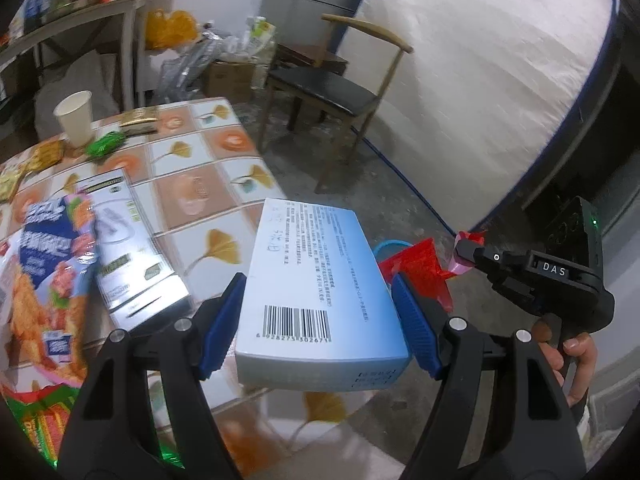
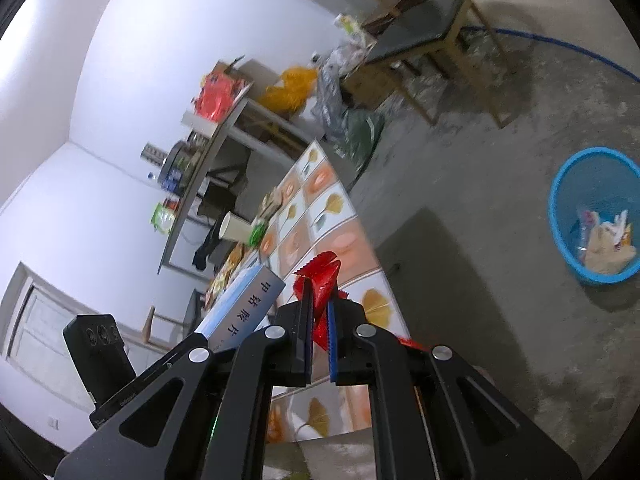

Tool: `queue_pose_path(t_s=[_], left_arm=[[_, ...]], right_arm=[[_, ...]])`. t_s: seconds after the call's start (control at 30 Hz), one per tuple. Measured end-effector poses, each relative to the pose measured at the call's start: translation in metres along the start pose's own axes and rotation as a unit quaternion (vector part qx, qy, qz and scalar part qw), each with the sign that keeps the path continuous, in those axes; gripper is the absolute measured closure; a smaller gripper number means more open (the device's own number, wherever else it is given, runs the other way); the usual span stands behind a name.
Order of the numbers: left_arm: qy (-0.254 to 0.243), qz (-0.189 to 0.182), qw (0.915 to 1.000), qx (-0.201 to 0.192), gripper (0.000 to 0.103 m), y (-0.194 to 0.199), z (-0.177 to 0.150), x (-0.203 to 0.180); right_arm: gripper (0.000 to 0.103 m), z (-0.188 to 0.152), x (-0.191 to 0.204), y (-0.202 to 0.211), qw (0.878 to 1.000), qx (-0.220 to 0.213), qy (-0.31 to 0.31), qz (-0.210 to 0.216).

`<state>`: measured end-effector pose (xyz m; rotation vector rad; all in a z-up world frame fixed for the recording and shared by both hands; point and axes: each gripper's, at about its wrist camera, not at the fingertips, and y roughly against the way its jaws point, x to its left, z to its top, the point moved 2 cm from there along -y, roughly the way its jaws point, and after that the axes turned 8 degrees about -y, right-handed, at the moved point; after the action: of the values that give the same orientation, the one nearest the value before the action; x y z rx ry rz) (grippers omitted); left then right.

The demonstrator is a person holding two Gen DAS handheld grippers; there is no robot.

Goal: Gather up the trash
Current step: 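Carry the blue box and red packets over the blue wastebasket with both grippers, then open both grippers to drop the box and packets into the wastebasket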

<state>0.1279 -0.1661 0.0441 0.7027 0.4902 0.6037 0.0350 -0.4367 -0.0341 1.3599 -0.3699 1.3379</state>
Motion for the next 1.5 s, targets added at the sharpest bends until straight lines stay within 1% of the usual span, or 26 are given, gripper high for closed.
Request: queue_pose_path(t_s=[0.17,0.27,0.37,0.43,0.47,0.5,0.57,0.63,0.8,0.9,0.97,1.03,1.1,1.13,1.17,1.2,1.23,1.3,1.4,1.5], left_arm=[[-0.029,-0.027,0.9989,0.026,0.034,-0.026,0.013,-0.036],[-0.044,-0.052,0.9965,0.047,0.034,-0.049,0.022,-0.061],[-0.059,-0.074,0.9927,0.074,0.034,-0.079,0.027,-0.085],[-0.072,-0.082,0.9888,0.102,0.034,-0.108,0.029,-0.104],[-0.077,-0.085,0.9875,0.109,0.034,-0.116,0.029,-0.110],[-0.087,-0.088,0.9846,0.123,0.034,-0.133,0.028,-0.122],[-0.101,-0.089,0.9809,0.140,0.034,-0.154,0.027,-0.136],[-0.119,-0.094,0.9750,0.163,0.034,-0.184,0.023,-0.154],[-0.143,-0.102,0.9615,0.211,0.033,-0.250,0.014,-0.186],[-0.153,-0.111,0.9541,0.232,0.033,-0.286,0.011,-0.201],[-0.147,-0.116,0.9506,0.248,0.033,-0.314,0.012,-0.209],[-0.144,-0.116,0.9504,0.250,0.033,-0.336,0.016,-0.215],[-0.148,-0.117,0.9516,0.243,0.033,-0.355,0.020,-0.224],[-0.151,-0.119,0.9514,0.241,0.030,-0.364,0.022,-0.228],[-0.152,-0.119,0.9507,0.243,0.021,-0.372,0.022,-0.231],[-0.148,-0.111,0.9511,0.247,0.019,-0.381,0.021,-0.233],[-0.140,-0.103,0.9529,0.249,0.019,-0.386,0.022,-0.234],[-0.115,-0.101,0.9548,0.255,0.019,-0.393,0.021,-0.231],[-0.093,-0.113,0.9547,0.259,0.019,-0.392,0.023,-0.226],[-0.093,-0.111,0.9595,0.242,0.019,-0.380,0.034,-0.219]], right_arm=[[0.097,0.018,-0.031,0.041,0.999,-0.046,-0.024,-0.017],[0.097,0.031,-0.057,0.064,0.996,-0.075,-0.042,-0.036],[0.097,0.044,-0.087,0.082,0.991,-0.098,-0.069,-0.056],[0.097,0.053,-0.111,0.089,0.987,-0.107,-0.092,-0.070],[0.097,0.058,-0.125,0.092,0.985,-0.110,-0.106,-0.076],[0.097,0.060,-0.132,0.091,0.984,-0.111,-0.113,-0.079],[0.097,0.068,-0.157,0.091,0.980,-0.112,-0.137,-0.089],[0.097,0.075,-0.180,0.088,0.975,-0.112,-0.159,-0.102],[0.097,0.099,-0.231,0.073,0.965,-0.113,-0.192,-0.138],[0.097,0.113,-0.254,0.068,0.959,-0.116,-0.202,-0.159],[0.097,0.123,-0.266,0.065,0.956,-0.119,-0.209,-0.171],[0.097,0.134,-0.278,0.062,0.951,-0.124,-0.216,-0.181],[0.093,0.144,-0.285,0.058,0.949,-0.128,-0.217,-0.190],[0.090,0.150,-0.291,0.054,0.948,-0.126,-0.215,-0.197],[0.082,0.155,-0.297,0.048,0.948,-0.117,-0.216,-0.204],[0.061,0.157,-0.306,0.041,0.946,-0.105,-0.219,-0.215],[0.052,0.158,-0.313,0.037,0.943,-0.098,-0.224,-0.226],[0.052,0.154,-0.328,0.031,0.937,-0.090,-0.236,-0.243],[0.052,0.142,-0.340,0.030,0.934,-0.086,-0.254,-0.237],[0.052,0.130,-0.342,0.035,0.934,-0.089,-0.257,-0.233]])
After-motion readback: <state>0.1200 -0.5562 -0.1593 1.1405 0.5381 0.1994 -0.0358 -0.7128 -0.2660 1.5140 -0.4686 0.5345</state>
